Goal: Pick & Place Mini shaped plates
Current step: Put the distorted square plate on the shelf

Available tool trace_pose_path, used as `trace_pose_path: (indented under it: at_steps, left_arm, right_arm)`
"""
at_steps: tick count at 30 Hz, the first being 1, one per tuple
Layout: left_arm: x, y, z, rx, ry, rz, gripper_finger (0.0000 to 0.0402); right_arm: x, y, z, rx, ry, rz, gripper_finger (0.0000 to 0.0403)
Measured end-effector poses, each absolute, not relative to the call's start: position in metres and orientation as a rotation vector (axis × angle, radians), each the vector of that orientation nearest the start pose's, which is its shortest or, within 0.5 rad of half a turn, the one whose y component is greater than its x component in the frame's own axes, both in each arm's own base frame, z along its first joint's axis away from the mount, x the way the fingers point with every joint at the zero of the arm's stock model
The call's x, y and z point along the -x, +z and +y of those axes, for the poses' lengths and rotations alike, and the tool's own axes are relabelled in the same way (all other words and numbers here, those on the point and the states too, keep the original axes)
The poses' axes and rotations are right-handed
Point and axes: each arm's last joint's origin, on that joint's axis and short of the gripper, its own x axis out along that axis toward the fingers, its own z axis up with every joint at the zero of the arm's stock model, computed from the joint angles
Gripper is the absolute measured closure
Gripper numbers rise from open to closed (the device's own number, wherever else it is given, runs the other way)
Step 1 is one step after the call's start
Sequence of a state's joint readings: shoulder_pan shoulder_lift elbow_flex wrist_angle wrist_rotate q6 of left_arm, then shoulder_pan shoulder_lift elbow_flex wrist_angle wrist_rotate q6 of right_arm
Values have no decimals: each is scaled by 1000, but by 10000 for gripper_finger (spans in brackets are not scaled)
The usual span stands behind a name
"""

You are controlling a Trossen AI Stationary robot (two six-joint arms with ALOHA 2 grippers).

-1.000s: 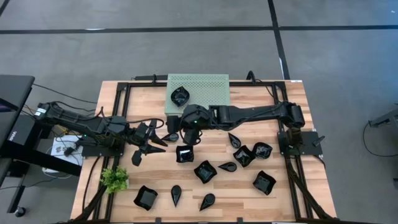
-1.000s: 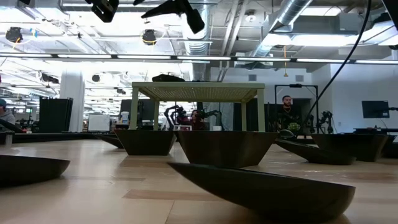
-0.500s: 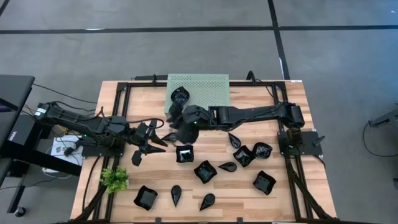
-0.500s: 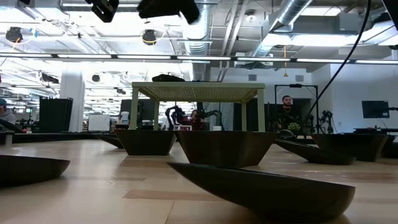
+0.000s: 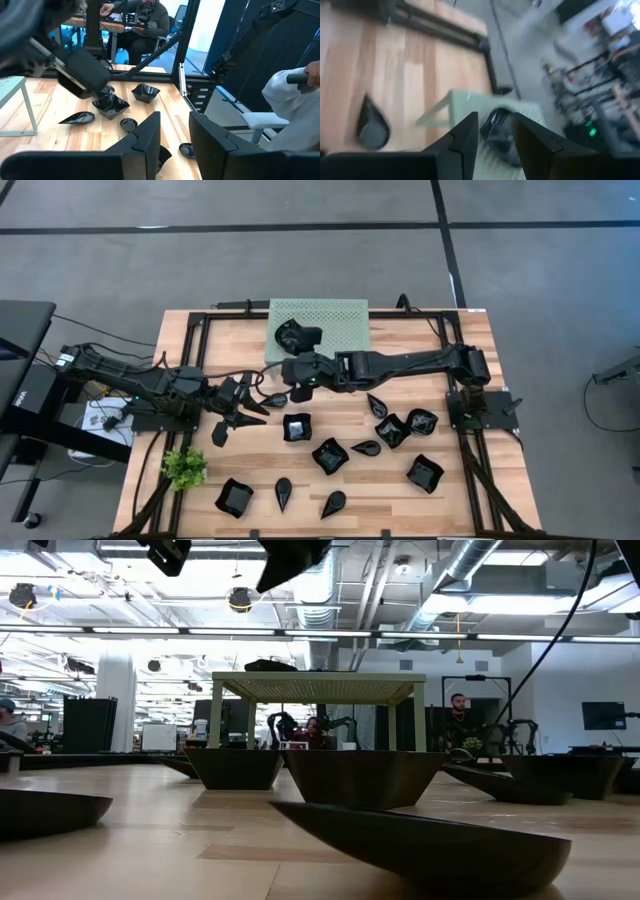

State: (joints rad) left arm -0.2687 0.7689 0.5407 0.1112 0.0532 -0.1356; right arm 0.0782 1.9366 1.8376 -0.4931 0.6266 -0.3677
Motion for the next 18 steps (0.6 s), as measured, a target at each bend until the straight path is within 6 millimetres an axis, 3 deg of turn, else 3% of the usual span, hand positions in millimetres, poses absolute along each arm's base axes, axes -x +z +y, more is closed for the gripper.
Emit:
trace_pose_path:
  at_steps: [3, 13, 18]
  left_arm:
    - [-172, 279, -49, 122, -313, 138, 298]
    - [-172, 279, -49, 122, -313, 138, 298]
    - [-172, 279, -49, 122, -313, 138, 298]
  right_arm:
    - [-427, 331, 32, 542, -387, 786, 287]
    - [-365, 356, 106, 304, -389, 1031, 307]
    - [-335, 340, 130, 93, -475, 1211, 314]
